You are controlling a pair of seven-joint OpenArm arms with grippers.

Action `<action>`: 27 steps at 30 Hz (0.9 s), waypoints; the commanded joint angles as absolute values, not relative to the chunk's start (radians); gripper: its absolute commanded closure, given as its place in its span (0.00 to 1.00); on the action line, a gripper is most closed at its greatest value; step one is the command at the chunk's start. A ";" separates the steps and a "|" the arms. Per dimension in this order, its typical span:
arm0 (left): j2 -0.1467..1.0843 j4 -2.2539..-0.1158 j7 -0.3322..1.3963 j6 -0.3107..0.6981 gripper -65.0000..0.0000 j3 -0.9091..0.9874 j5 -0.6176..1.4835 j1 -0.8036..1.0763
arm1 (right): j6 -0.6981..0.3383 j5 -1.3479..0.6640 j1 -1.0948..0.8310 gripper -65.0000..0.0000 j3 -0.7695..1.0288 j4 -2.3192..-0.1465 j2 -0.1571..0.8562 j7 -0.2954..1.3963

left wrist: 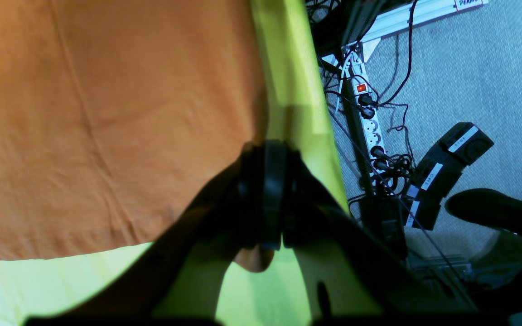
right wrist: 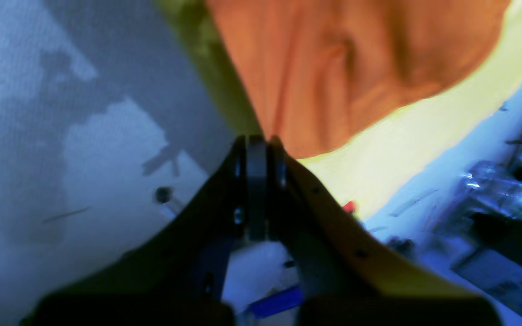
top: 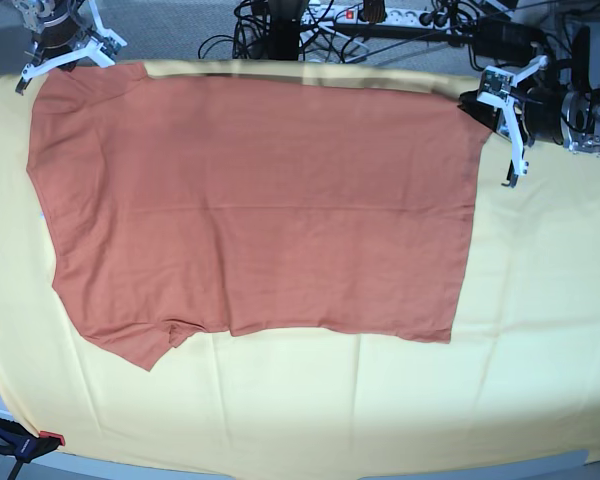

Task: Fold the T-shirt properly
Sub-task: 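Grasp the shoulder corners and pull the shirt toward the robot, then lay the shoulder edge down and reposition both grippers along it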

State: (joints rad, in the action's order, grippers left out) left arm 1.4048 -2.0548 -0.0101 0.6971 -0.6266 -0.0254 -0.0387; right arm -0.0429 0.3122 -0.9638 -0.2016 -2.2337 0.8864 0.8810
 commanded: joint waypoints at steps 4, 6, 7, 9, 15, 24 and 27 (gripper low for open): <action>1.429 -2.094 -0.022 0.698 1.00 -0.614 -0.017 -0.047 | 0.015 0.417 -0.956 1.00 -0.194 -2.250 0.901 0.832; 1.429 -2.121 -0.022 0.698 1.00 -0.614 -0.017 -0.047 | 0.021 0.420 -0.931 1.00 -0.194 -2.250 0.901 0.797; 1.428 -2.133 -0.018 0.698 1.00 -0.614 -0.017 -0.048 | 0.019 0.419 -0.916 1.00 -0.194 -2.250 0.901 0.779; 1.420 -2.149 0.006 0.698 1.00 -0.614 -0.018 -0.048 | 0.018 0.415 -0.884 1.00 -0.194 -2.250 0.901 0.745; 1.345 -2.150 0.161 0.655 1.00 -0.614 -0.018 -0.048 | -0.075 0.248 -0.743 1.00 -0.194 -2.232 0.901 0.674; 1.230 -2.074 0.226 0.477 1.00 -0.613 -0.147 -0.050 | -0.147 0.102 -0.516 1.00 -0.194 -2.058 0.900 0.601; 1.190 -2.037 0.226 0.444 1.00 -0.613 -0.173 -0.054 | -0.205 0.042 -0.451 1.00 -0.194 -2.003 0.900 0.567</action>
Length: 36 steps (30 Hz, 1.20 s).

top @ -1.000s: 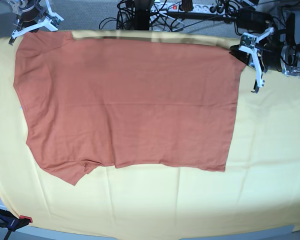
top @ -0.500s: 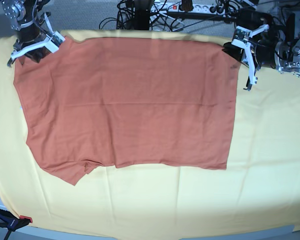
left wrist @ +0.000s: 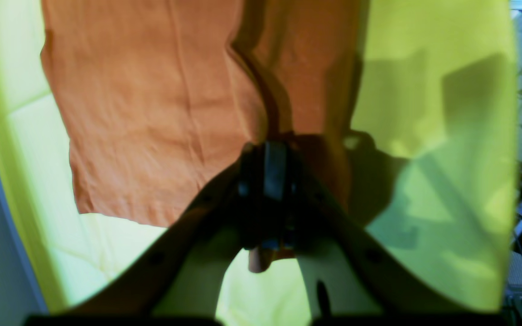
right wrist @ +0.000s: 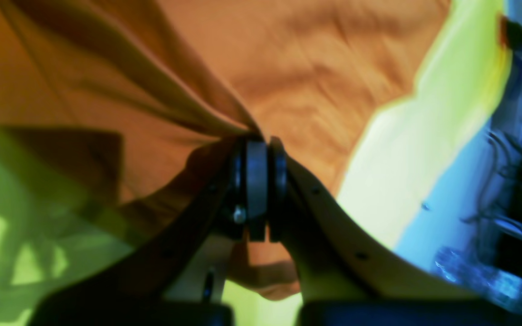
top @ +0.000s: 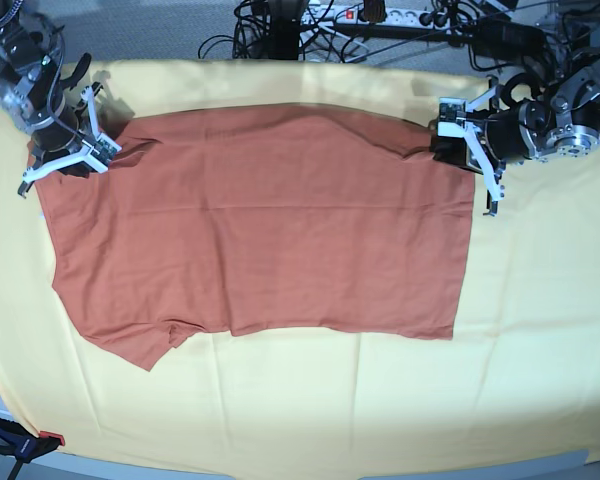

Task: Fold the T-shirt properly
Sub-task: 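Lay the shoulder edge down and reposition both grippers along it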

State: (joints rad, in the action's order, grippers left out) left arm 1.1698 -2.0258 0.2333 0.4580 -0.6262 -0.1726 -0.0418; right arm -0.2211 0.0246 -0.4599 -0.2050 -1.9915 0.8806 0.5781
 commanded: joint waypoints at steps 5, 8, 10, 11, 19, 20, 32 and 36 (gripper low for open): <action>1.137 -1.993 0.227 0.373 1.00 -0.613 -0.236 -0.081 | -0.220 -0.012 -0.364 1.00 -0.194 -1.938 0.900 0.559; 1.118 -1.974 0.234 0.354 1.00 -0.613 -0.236 -0.104 | -0.230 -0.030 -0.332 1.00 -0.195 -1.906 0.898 0.553; 1.110 -1.967 0.237 0.354 1.00 -0.613 -0.236 -0.118 | -0.241 -0.030 -0.322 1.00 -0.195 -1.890 0.898 0.547; 1.109 -1.965 0.237 0.353 1.00 -0.613 -0.236 -0.121 | -0.244 -0.030 -0.321 1.00 -0.195 -1.883 0.898 0.541; 1.101 -1.965 0.245 0.310 1.00 -0.613 -0.242 -0.128 | -0.225 -0.029 -0.316 1.00 -0.195 -1.875 0.897 0.515; 1.100 -1.965 0.245 0.308 1.00 -0.613 -0.242 -0.128 | -0.217 -0.030 -0.316 1.00 -0.195 -1.875 0.897 0.515; 1.100 -1.965 0.311 0.310 1.00 -0.613 -0.220 -0.128 | -0.217 -0.027 -0.316 1.00 -0.195 -1.875 0.895 0.559; 1.100 -1.965 0.312 0.310 1.00 -0.613 -0.220 -0.128 | -0.217 -0.027 -0.316 1.00 -0.195 -1.875 0.895 0.553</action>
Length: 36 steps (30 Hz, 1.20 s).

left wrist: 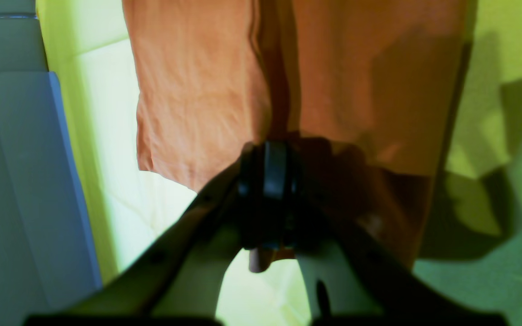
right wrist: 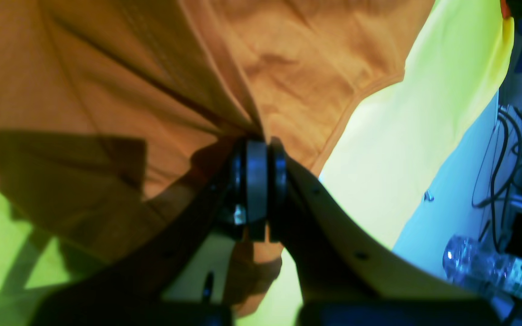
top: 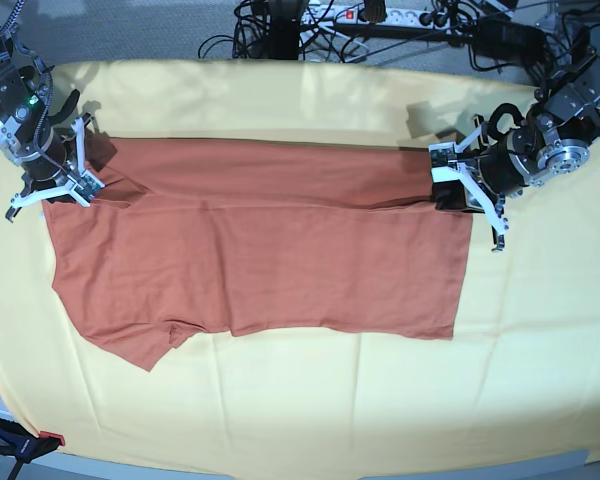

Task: Fold the T-shirt properly
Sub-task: 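Lay the shoulder edge down and reposition both grippers along it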

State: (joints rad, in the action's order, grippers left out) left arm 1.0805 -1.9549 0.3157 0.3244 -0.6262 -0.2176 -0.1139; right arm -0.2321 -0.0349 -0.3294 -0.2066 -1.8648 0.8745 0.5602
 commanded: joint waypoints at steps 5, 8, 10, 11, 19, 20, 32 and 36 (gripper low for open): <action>1.100 -1.965 0.308 0.309 0.95 -0.613 -0.221 -0.128 | -0.217 -0.026 -0.306 0.93 -0.195 -1.875 0.895 0.533; 1.100 -1.965 0.308 0.303 0.59 -0.613 -0.221 -0.129 | -0.181 -0.026 -0.286 0.54 -0.195 -1.875 0.895 0.534; 1.100 -1.965 0.313 0.254 0.41 -0.613 -0.221 -0.128 | -0.131 -0.017 -0.272 0.41 -0.195 -1.876 0.895 0.539; 1.100 -1.965 0.324 0.220 0.38 -0.613 -0.221 -0.129 | -0.110 -0.001 -0.265 0.41 -0.194 -1.876 0.896 0.557; 1.152 -1.995 0.368 0.351 0.38 -0.613 -0.169 -0.128 | -0.191 0.018 -0.260 0.42 -0.194 -1.936 0.922 0.727; 1.165 -2.005 0.368 0.389 0.38 -0.613 -0.150 -0.128 | -0.223 -0.007 -0.265 0.42 -0.194 -1.948 0.929 0.754; 1.265 -2.042 0.367 0.677 0.38 -0.613 0.012 -0.089 | -0.299 -0.074 -0.500 0.42 -0.194 -1.987 1.011 0.799; 1.255 -2.042 0.367 0.606 0.38 -0.613 -0.049 -0.049 | -0.239 0.001 -0.521 0.42 -0.194 -1.976 1.009 0.747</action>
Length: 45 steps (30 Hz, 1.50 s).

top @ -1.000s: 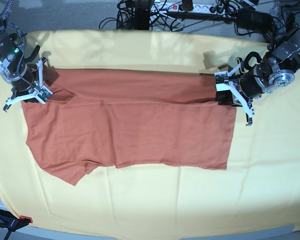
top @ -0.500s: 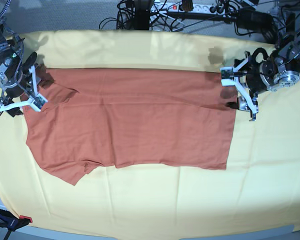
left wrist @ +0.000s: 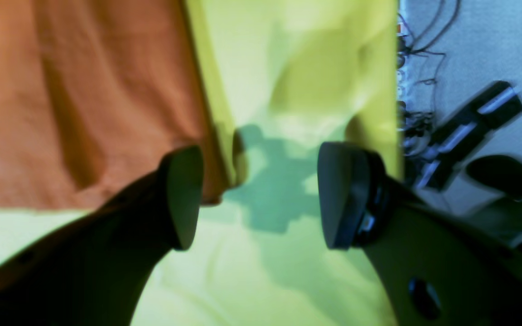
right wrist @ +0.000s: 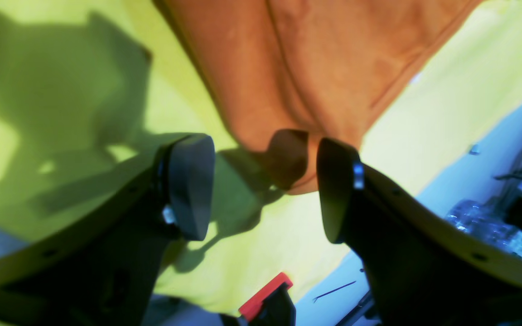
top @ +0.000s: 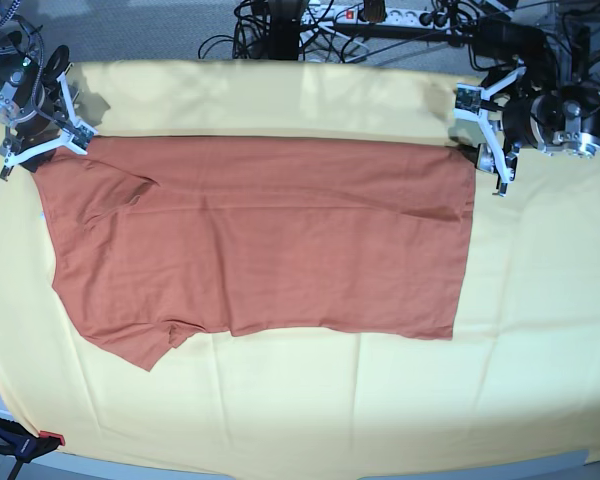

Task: Fold the T-shirt properly
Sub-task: 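Lay the shoulder edge down and reposition both grippers along it, then regrasp the shoulder edge with both grippers and smooth the shirt flat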

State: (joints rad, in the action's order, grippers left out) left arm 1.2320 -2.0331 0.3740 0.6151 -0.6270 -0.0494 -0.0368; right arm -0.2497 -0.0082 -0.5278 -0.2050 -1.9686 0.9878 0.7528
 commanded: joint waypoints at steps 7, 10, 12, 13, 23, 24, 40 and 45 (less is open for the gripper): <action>1.246 -2.033 0.367 0.505 0.38 -0.613 -0.108 -0.041 | -0.223 0.053 -0.517 0.42 -0.195 -1.911 0.997 0.627; 1.238 -2.000 0.336 0.507 0.38 -0.613 -0.117 -0.042 | -0.229 0.052 -0.515 0.42 -0.195 -1.883 0.992 0.604; 1.227 -1.973 0.311 0.542 0.38 -0.614 -0.123 -0.041 | -0.228 0.052 -0.515 0.42 -0.195 -1.878 0.992 0.601; 1.223 -1.961 0.307 0.551 0.38 -0.614 -0.123 -0.041 | -0.229 0.052 -0.515 0.42 -0.195 -1.878 0.992 0.601; 1.154 -1.890 0.308 0.495 0.62 -0.613 -0.128 -0.048 | -0.215 0.054 -0.501 0.56 -0.195 -1.878 0.992 0.569; 1.152 -1.893 0.308 0.493 0.77 -0.613 -0.133 -0.050 | -0.205 0.057 -0.498 0.70 -0.195 -1.878 0.992 0.569; 1.196 -1.990 0.345 0.410 0.64 -0.613 -0.176 -0.050 | -0.173 0.049 -0.498 0.58 -0.195 -1.942 0.992 0.673; 1.197 -1.990 0.346 0.410 0.61 -0.613 -0.176 -0.050 | -0.176 0.049 -0.498 0.58 -0.195 -1.942 0.992 0.665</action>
State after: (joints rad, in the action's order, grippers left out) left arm 1.1774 -1.9743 0.3634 0.4328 -0.6228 -0.1730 -0.0338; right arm -0.1860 0.0410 -0.5034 -0.2058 -1.9282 0.9691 0.6727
